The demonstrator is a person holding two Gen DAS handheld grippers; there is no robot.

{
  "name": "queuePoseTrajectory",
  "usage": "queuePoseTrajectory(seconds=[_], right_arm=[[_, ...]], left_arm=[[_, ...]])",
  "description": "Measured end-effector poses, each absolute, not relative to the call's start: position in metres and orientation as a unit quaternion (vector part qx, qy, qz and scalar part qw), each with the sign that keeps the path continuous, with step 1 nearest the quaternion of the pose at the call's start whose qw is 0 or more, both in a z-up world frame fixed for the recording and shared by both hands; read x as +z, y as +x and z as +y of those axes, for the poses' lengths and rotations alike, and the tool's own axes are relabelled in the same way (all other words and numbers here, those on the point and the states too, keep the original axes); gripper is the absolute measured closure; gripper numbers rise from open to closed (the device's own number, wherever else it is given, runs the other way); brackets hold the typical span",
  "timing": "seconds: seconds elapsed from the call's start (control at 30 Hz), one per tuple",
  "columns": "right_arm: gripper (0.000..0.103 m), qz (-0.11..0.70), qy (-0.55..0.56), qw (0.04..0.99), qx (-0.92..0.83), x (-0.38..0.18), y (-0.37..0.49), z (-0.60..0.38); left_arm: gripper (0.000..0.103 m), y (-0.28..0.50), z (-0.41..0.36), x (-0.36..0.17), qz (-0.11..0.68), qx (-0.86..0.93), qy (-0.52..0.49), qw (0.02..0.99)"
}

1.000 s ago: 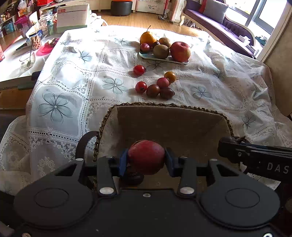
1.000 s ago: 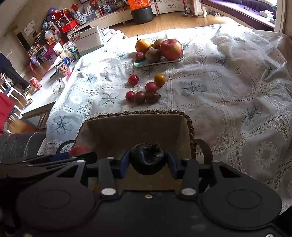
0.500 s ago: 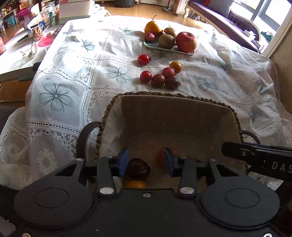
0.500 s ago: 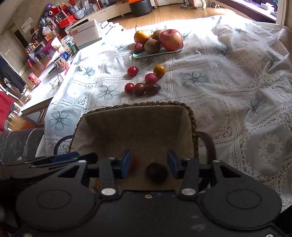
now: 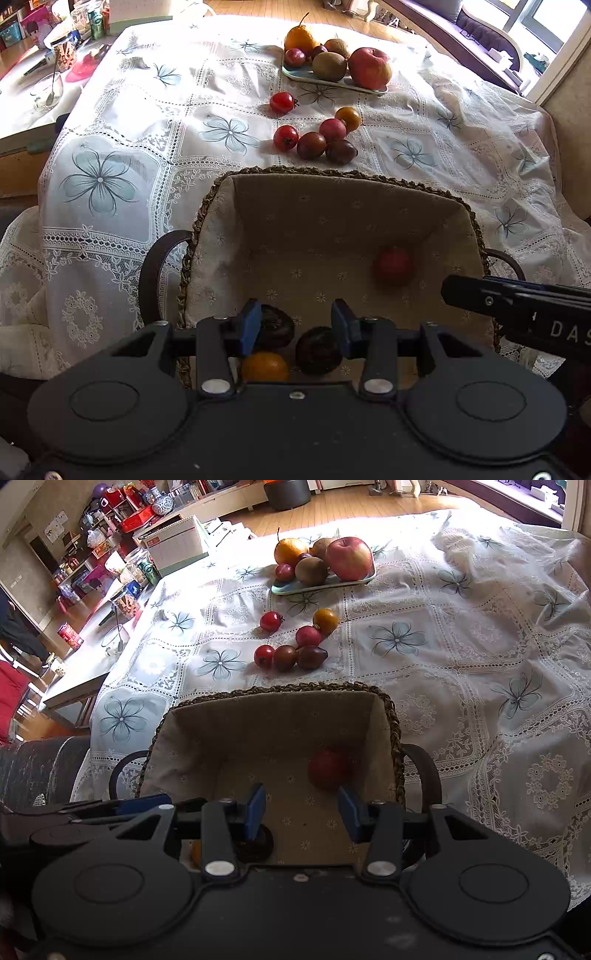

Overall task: Organize fruits
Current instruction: 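Open the right tool over the basket while the left tool releases the pomegranate, then move both tools back over the remaining loose fruits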

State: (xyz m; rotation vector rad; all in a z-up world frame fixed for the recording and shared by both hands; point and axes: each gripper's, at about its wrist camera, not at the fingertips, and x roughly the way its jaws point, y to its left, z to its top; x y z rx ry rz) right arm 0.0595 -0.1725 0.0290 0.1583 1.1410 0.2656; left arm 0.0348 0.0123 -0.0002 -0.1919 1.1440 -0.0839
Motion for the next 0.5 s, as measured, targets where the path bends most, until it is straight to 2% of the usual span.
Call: queuePoseTrajectory(seconds=[0.27,0.5], right_arm=[[0.056,0.533,0.074,0.836,0.111,0.035,0.075,-0.175],[0.056,0.522,0.074,0.846,0.076,0.039,0.125,-0.182]], left_arm=[[0.053,0.049,0.016,0.009,0.533,-0.041,-0.075,0.842],[0.053,0.102,0.030,0.017,0.524,-0.020,-0.087,0.847]])
